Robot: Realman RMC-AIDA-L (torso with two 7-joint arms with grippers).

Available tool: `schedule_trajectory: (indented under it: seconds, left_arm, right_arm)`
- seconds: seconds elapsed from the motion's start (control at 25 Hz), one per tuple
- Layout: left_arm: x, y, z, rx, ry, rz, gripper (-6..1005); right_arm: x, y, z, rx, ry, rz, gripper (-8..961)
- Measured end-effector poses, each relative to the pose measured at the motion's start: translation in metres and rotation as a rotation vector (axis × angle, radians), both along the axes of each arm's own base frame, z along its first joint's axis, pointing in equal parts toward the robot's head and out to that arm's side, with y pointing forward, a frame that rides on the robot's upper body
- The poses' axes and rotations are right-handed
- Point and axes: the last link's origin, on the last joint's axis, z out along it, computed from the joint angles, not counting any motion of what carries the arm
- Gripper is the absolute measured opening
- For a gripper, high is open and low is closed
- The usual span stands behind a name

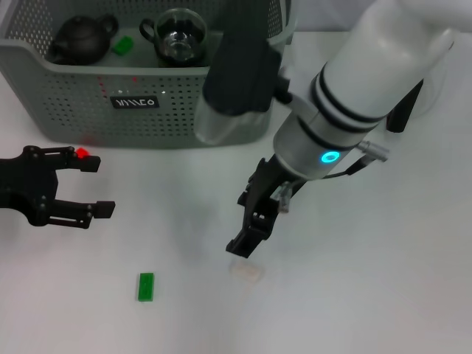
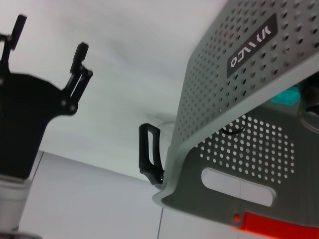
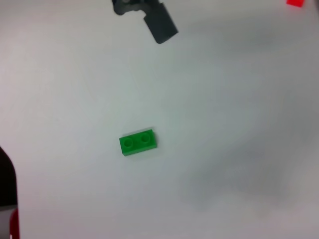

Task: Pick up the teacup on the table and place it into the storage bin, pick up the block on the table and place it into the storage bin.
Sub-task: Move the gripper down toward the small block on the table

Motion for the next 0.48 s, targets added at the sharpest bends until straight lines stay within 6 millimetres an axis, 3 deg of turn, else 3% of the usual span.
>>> schedule_trajectory:
  seconds: [0.48]
  left_arm:
    - [0.002,0.001,-0.003,-0.001,-0.005,-0.001,883]
  right_arm:
    - [0.016,-0.015,-0.029,-0.029,-0.039,0.050,825]
